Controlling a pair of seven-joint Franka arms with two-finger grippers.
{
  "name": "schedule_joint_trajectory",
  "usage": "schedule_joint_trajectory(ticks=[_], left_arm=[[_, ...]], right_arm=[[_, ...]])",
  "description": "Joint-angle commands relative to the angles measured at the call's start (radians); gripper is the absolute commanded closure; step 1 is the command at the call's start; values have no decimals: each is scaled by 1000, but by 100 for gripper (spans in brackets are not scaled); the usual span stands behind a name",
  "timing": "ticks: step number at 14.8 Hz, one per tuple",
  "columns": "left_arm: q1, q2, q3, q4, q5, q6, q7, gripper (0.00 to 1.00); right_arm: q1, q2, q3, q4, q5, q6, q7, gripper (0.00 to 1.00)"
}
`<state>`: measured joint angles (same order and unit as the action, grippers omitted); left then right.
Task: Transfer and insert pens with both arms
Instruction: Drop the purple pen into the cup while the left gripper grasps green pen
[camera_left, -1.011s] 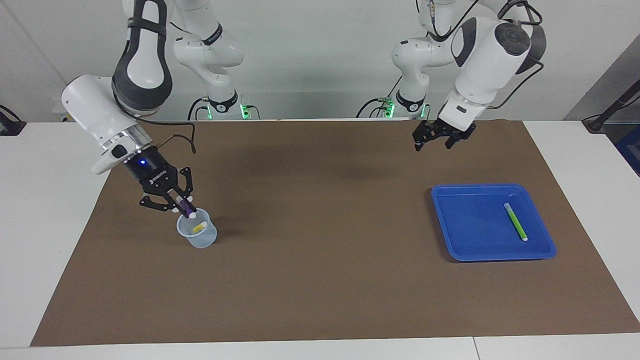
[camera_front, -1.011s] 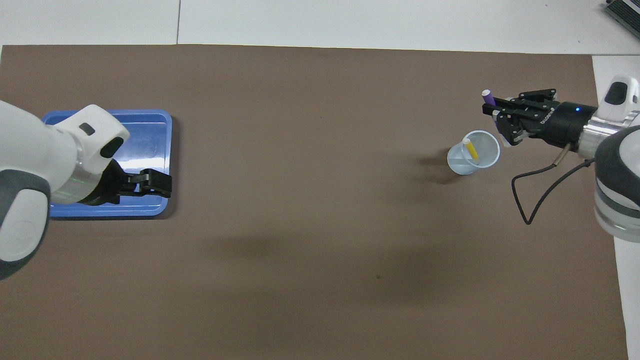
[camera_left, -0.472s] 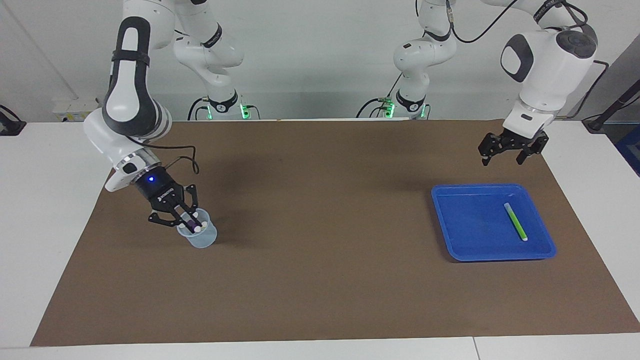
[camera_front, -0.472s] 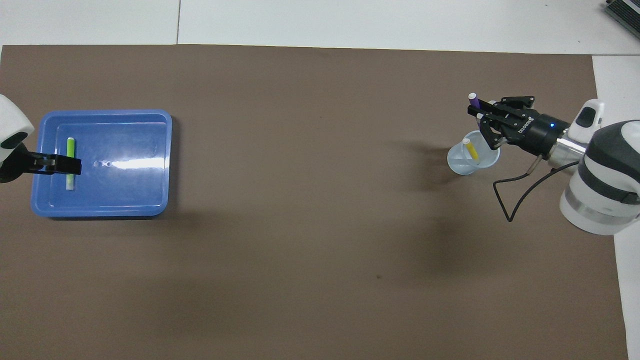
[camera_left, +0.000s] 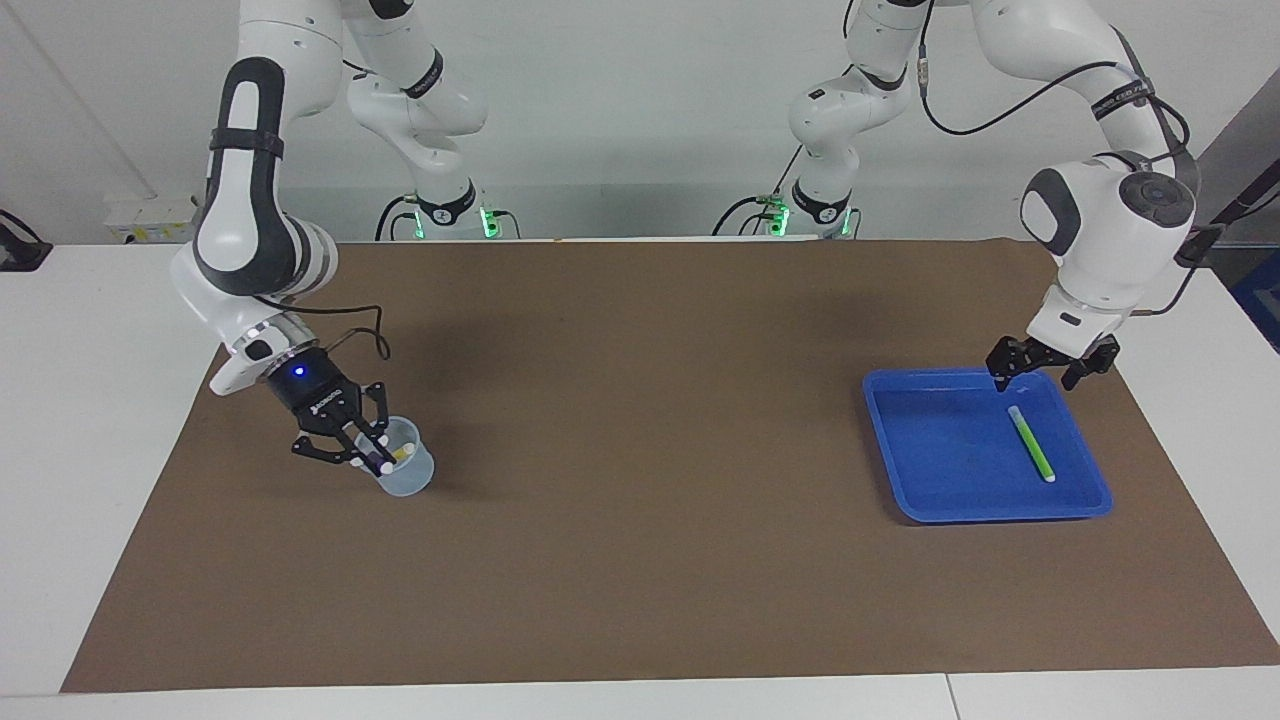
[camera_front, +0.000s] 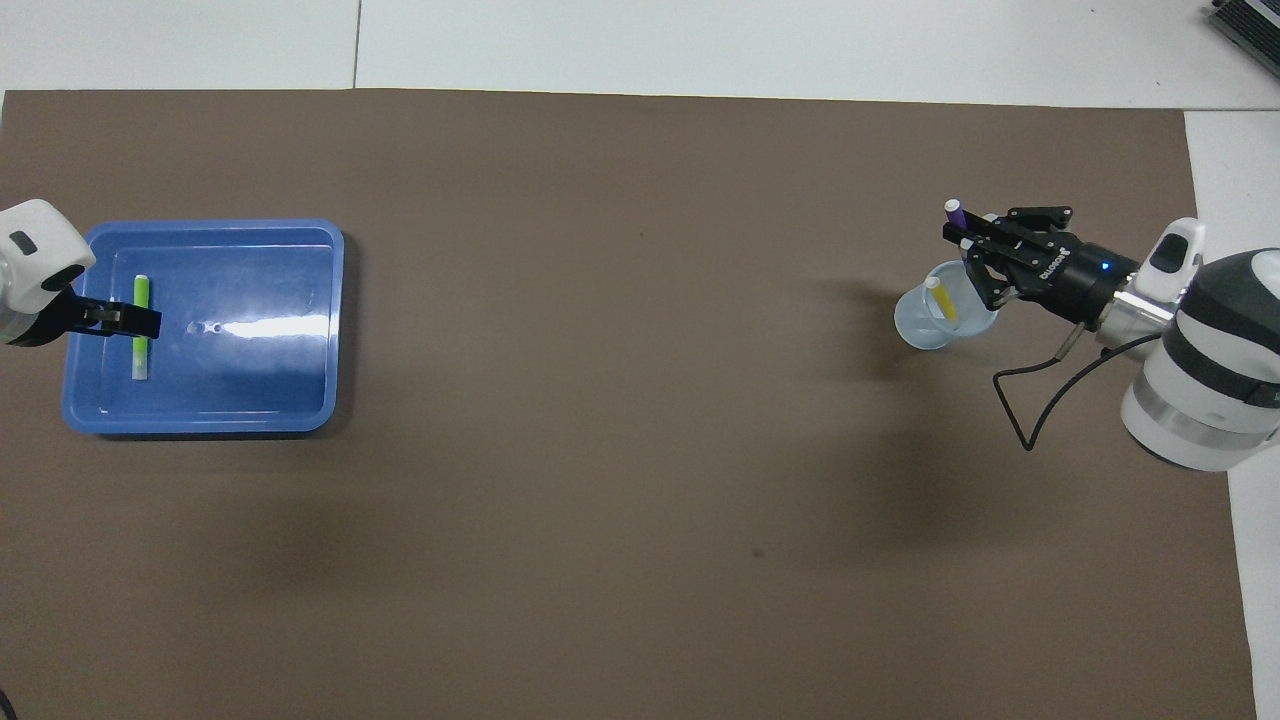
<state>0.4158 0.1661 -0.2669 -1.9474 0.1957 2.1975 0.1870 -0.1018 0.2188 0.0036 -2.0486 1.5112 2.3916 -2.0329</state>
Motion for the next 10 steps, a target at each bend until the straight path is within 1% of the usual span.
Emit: schedule_joint_trajectory(ticks=[1,2,3,5,7,8,10], left_arm=[[47,39,-11,-73,21,106,14,0],[69,52,-11,-90,21,132,12,0],[83,74,-11,-96,21,158,12,0],[84,111,-11,-94,21,204,11,0],[87,122,-11,-94,25,215,12,0],[89,125,-8,-96,27,215,16,0],[90,138,6,-97,28,235,17,1]], right_arm=[[-15,-6,9,-24,41,-15,-55,100],[-15,-6,9,-27,41,-8,-50,84],[-13,-6,9,-27,43,-2,-44,1],[-13,-6,9,-27,41,-5,-33,0],[-13,-9,9,-21,41,-6,2,0],[-7,-18,9,-16,41,-5,46,0],[10,-50,6,-11,20,4,196,0]])
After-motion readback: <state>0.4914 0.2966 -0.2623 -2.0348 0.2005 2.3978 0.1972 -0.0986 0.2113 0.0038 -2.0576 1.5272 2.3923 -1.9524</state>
